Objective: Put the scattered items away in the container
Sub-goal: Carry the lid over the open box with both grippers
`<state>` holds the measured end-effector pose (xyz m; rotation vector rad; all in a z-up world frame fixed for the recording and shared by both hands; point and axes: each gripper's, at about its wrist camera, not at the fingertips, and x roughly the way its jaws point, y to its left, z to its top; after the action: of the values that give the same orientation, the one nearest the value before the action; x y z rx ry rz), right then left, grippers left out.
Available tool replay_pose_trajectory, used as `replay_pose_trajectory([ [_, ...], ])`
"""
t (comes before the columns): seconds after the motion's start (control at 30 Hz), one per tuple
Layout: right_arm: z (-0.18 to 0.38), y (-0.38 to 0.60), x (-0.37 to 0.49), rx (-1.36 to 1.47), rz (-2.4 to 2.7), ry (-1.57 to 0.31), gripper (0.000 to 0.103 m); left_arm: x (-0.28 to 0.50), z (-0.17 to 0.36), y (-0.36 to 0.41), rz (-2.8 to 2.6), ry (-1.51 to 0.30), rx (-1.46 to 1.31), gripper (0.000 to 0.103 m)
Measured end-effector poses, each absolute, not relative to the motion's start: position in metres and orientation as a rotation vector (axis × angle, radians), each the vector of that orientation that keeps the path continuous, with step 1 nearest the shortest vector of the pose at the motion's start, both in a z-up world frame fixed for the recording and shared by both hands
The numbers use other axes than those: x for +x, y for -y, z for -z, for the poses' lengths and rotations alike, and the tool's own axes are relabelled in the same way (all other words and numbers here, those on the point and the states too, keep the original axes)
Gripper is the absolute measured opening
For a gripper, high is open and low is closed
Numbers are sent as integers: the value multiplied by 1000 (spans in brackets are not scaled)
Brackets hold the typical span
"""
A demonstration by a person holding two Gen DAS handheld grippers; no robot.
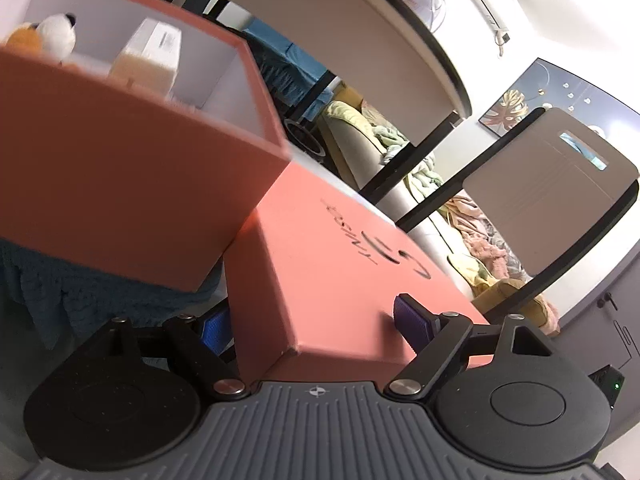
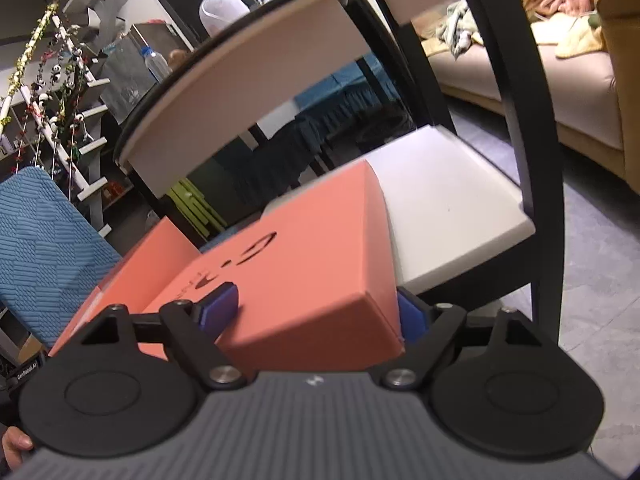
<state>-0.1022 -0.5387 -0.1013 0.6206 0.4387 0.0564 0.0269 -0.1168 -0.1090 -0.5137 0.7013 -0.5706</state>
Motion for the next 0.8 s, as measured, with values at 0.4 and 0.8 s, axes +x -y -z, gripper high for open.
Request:
replay_pose_trajectory([
  [0.4, 61, 519, -145, 661, 12, -367, 83, 15, 68, 106, 631, -702, -514, 86],
  [0.8, 38, 506, -178, 657, 29, -315, 83, -8, 44, 95, 658, -660, -503, 86],
])
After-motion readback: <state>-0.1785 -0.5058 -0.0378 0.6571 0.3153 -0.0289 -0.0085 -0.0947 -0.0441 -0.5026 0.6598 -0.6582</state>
